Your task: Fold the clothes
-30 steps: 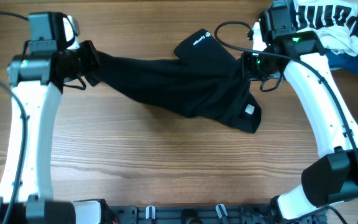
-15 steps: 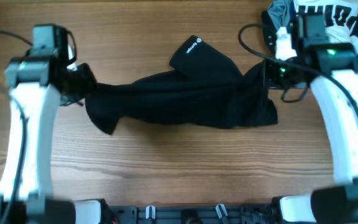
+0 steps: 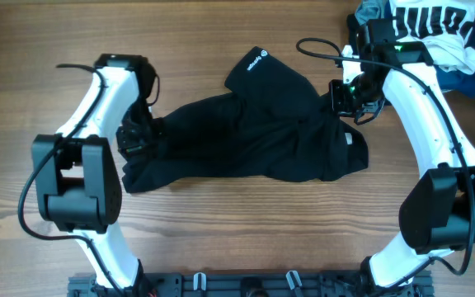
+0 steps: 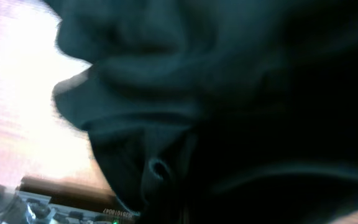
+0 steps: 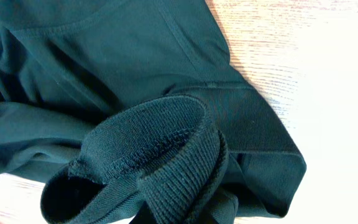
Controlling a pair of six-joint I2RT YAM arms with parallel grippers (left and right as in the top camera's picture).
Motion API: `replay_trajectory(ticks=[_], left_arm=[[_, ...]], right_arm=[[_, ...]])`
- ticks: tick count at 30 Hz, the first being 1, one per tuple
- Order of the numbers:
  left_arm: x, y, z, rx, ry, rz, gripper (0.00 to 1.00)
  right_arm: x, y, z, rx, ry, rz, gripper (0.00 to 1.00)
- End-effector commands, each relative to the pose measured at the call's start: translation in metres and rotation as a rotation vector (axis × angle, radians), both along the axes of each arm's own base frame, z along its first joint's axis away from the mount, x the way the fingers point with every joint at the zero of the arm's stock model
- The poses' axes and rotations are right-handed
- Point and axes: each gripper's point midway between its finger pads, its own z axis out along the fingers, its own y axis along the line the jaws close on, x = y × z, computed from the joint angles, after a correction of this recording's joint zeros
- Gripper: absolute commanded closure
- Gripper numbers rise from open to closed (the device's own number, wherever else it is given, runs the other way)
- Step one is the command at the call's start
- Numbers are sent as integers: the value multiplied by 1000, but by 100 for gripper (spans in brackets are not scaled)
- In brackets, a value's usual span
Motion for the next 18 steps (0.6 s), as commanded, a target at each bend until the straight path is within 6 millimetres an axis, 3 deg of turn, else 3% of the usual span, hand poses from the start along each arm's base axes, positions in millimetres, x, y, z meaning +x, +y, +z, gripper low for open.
replay_trajectory(ticks=[1, 2, 3, 4, 7, 10, 12, 13, 16, 18], left_arm=[[38, 11, -23, 37, -186, -7, 24], [58, 18, -26, 51, -270, 5, 0], [74, 23, -26, 49, -333, 32, 0], [76, 26, -21, 50, -337, 42, 0], [55, 21, 8, 51, -298, 31, 0], [29, -1, 50, 53, -322, 32, 0], [7, -22, 62, 52, -336, 31, 2], [-1, -27, 60, 55, -329, 36, 5], [-36, -38, 26, 102, -262, 127, 11], [-64, -35, -12, 180, -213, 334, 26]], right_arm=[[0, 3, -5, 5, 5, 29, 91], [1, 3, -5, 5, 0, 28, 89], [2, 3, -5, 6, -3, 28, 86], [2, 3, -5, 6, -2, 28, 84], [4, 3, -4, 6, -11, 28, 80], [4, 3, -4, 6, -10, 28, 77], [5, 3, -4, 7, -17, 29, 76], [6, 3, -4, 7, -20, 28, 75], [8, 3, -4, 7, -27, 33, 75], [8, 3, -4, 7, -30, 33, 75]])
